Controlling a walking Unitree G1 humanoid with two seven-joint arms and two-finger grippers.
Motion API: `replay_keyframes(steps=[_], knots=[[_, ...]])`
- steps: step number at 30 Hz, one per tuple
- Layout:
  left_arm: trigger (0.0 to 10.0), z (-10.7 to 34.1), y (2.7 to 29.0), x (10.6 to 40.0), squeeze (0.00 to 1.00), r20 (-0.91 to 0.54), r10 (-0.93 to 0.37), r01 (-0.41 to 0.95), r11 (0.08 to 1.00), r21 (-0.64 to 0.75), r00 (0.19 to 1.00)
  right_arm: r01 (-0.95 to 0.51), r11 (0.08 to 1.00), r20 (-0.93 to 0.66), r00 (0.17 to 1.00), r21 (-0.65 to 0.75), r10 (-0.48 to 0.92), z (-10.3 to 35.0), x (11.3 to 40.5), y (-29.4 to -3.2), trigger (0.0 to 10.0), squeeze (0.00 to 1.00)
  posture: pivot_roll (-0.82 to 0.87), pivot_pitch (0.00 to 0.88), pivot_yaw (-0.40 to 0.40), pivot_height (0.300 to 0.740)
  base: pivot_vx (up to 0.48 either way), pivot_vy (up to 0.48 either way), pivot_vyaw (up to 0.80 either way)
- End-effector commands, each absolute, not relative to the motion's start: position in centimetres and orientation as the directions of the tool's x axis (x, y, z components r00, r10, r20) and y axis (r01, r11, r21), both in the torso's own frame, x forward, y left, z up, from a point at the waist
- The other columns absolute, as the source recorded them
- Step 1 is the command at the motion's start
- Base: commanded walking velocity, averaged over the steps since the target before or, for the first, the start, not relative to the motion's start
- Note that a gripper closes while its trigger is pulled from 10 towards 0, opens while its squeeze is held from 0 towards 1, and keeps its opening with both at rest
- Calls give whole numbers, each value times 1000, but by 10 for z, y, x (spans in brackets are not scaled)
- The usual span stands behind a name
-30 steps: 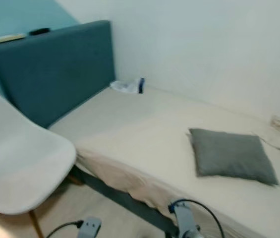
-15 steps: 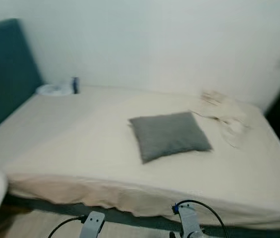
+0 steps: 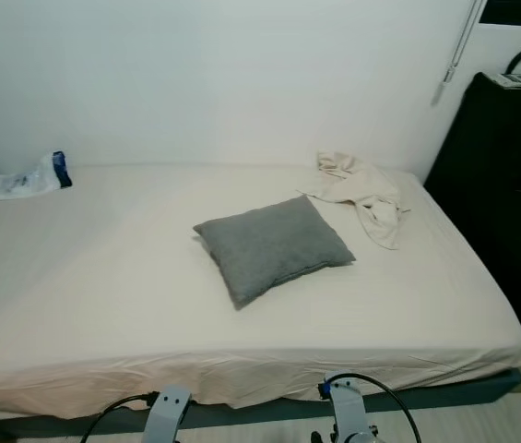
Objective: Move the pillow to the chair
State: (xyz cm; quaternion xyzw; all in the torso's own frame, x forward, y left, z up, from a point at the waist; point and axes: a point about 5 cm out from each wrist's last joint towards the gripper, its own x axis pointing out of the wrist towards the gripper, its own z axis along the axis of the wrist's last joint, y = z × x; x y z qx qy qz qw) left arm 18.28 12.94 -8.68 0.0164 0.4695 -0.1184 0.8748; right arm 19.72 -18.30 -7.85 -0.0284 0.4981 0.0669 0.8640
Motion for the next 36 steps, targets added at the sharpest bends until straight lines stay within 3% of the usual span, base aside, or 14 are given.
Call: replay_keyframes(steps=[1, 27, 36], knots=[[10000, -89, 129, 178, 0, -833, -193, 222, 971, -87, 519, -132, 991, -866, 493, 17, 81, -79, 195, -185, 10000, 0, -45, 0, -13, 740, 304, 0, 0], [10000, -93, 130, 170, 0, -842, -190, 203, 974, -98, 504, -119, 993, -856, 513, -5, 58, -78, 197, -191, 10000, 0, -50, 0, -21, 740, 282, 0, 0], [10000, -91, 130, 174, 0, -836, -193, 213, 973, -94, 514, -65, 998, -858, 513, 10, 42, -78, 195, -194, 10000, 0, -54, 0, -14, 740, 0, 0, -728]])
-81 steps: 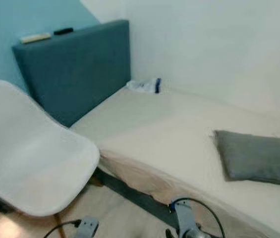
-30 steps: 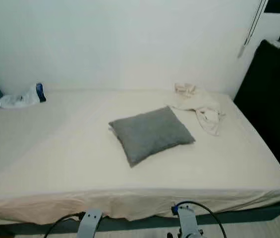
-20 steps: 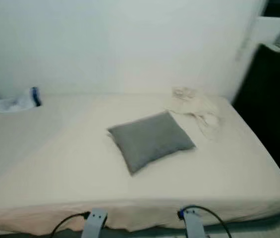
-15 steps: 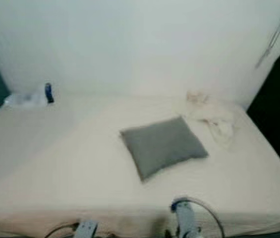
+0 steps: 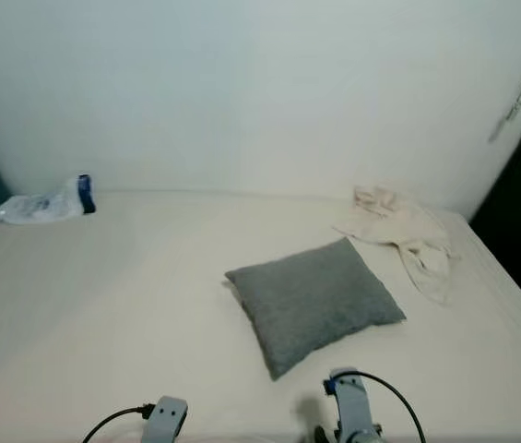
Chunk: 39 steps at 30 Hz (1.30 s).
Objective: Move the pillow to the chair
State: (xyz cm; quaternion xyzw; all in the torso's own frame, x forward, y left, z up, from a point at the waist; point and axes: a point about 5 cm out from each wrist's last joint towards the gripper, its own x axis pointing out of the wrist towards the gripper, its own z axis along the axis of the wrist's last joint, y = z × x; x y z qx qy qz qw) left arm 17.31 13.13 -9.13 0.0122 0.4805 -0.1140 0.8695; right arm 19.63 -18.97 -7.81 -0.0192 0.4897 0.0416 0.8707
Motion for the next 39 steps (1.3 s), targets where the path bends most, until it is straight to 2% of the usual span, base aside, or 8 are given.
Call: replay_keyframes(steps=[1, 14, 22, 39], knots=[[10000, -91, 130, 174, 0, -835, -193, 214, 972, -93, 515, -64, 998, -858, 512, 10, 42, -79, 195, -194, 10000, 0, -53, 0, -14, 740, 0, 0, -725], [10000, -88, 131, 179, 0, -825, -187, 201, 975, -92, 533, -60, 998, -863, 503, 24, 51, -80, 193, -191, 10000, 0, -56, 0, -4, 740, 0, 0, -722], [10000, -88, 135, 181, 0, -831, -140, 185, 982, -46, 538, -54, 998, -858, 511, 33, 56, -79, 195, -191, 10000, 0, -59, 0, -3, 740, 0, 0, -705], [10000, -89, 137, 181, 0, -838, -130, 198, 980, -27, 529, -49, 998, -852, 521, 41, 61, -77, 198, -191, 10000, 0, -65, 0, -2, 740, 0, -28, 0]])
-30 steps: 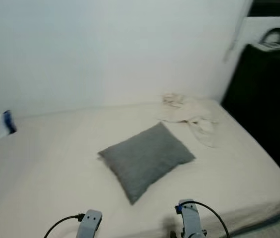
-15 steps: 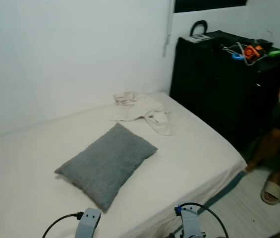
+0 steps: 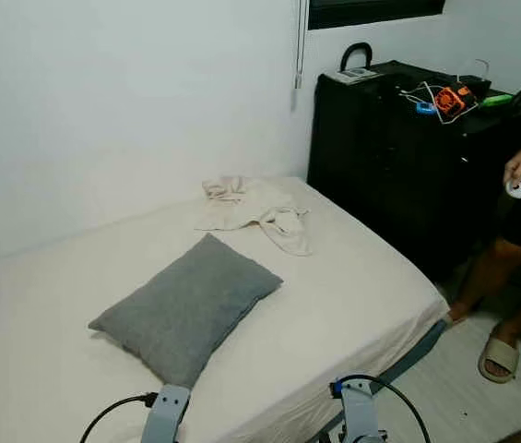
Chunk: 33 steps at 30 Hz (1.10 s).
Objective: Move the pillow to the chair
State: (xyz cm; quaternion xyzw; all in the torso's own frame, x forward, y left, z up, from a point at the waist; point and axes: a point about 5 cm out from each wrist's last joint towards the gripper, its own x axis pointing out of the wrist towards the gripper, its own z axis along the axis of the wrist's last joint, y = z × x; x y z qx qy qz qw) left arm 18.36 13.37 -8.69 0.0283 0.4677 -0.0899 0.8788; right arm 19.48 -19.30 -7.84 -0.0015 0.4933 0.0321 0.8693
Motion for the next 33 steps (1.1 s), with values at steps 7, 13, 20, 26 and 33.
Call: replay_keyframes(steps=[7, 13, 20, 26, 33], knots=[[10000, -90, 136, 178, 0, -847, -118, 213, 977, -6, 519, -49, 998, -851, 521, 40, 60, -77, 198, -191, 10000, 0, -68, 0, -3, 740, 0, -411, 0], [10000, -90, 136, 177, 0, -848, -115, 210, 978, -5, 517, -49, 998, -852, 520, 41, 60, -77, 198, -192, 10000, 0, -69, 0, -2, 740, 0, 0, 0], [10000, -87, 133, 185, 0, -832, -117, 216, 976, 3, 542, -51, 998, -853, 518, 41, 62, -78, 197, -191, 10000, 0, -71, 0, -2, 740, 0, 0, 0], [10000, -76, 125, 204, 0, -789, -136, 219, 976, -2, 599, -56, 998, -851, 521, 38, 61, -77, 197, -192, 10000, 0, -73, 0, -2, 740, 0, 0, 0], [10000, -65, 117, 223, 0, -751, -157, 236, 972, -2, 641, -60, 998, -851, 522, 33, 60, -78, 197, -191, 10000, 0, -83, 0, 4, 740, 0, -411, 0]])
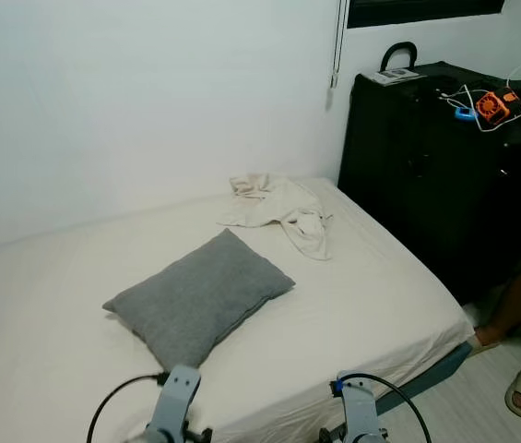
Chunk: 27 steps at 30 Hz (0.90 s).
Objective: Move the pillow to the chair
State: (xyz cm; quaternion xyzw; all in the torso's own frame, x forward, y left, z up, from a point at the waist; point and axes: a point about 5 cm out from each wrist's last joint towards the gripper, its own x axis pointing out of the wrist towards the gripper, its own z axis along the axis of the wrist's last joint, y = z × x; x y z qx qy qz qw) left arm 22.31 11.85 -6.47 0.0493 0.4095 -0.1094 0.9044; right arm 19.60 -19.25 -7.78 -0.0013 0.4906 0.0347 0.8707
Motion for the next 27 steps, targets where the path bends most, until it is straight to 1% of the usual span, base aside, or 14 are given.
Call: replay_keyframes(steps=[1, 5, 11, 14, 17, 19, 20, 21, 23, 24, 27], knots=[[10000, -62, 115, 227, 0, -741, -159, 233, 973, -3, 653, -60, 998, -850, 523, 32, 59, -78, 196, -192, 10000, 0, -84, 0, 6, 740, 0, 0, 0], [10000, -59, 112, 232, 0, -726, -171, 242, 970, -6, 666, -56, 998, -849, 525, 31, 56, -78, 196, -192, 10000, 0, -86, 0, 6, 740, 0, 0, 0], [10000, -44, 102, 250, 0, -660, -205, 226, 973, -55, 723, -53, 998, -842, 537, 27, 52, -77, 196, -194, 10000, 0, -88, 0, 12, 740, 0, 0, 0], [10000, -31, 99, 265, 0, -604, -212, 205, 975, -82, 769, -97, 994, -818, 569, 43, 91, -74, 202, -190, 10000, 0, -91, 0, 18, 740, 0, 0, 0], [10000, -25, 99, 272, 0, -576, -208, 192, 977, -90, 791, -132, 990, -805, 582, 47, 116, -72, 205, -187, 10000, 0, -97, 0, 23, 740, 0, 0, 0], [10000, -18, 102, 280, 0, -544, -195, 172, 981, -94, 816, -164, 985, -793, 594, 47, 137, -70, 209, -184, 10000, 0, -100, 0, 27, 740, 0, 0, 0], [10000, -14, 106, 286, 0, -525, -170, 145, 986, -87, 834, -184, 982, -787, 598, 48, 151, -69, 210, -182, 10000, 0, -103, 0, 30, 740, 0, 0, 563], [10000, -14, 106, 286, 0, -525, -170, 145, 986, -87, 834, -184, 982, -787, 598, 48, 151, -69, 210, -182, 10000, 0, -103, 0, 30, 740, 0, 0, 563], [10000, -7, 118, 294, 0, -499, -119, 93, 993, -76, 858, -235, 972, -786, 597, 17, 159, -68, 212, -179, 10000, 0, -101, 0, 29, 740, 0, 0, 725], [10000, -5, 124, 296, 0, -494, -92, 67, 995, -68, 865, -250, 968, -785, 598, 12, 164, -68, 213, -178, 10000, 0, -100, 0, 29, 740, 0, 0, 738], [10000, -4, 128, 297, 0, -492, -77, 53, 997, -64, 867, -257, 966, -784, 599, 10, 167, -68, 213, -177, 10000, 0, -98, 0, 29, 740, 0, 0, 738]])
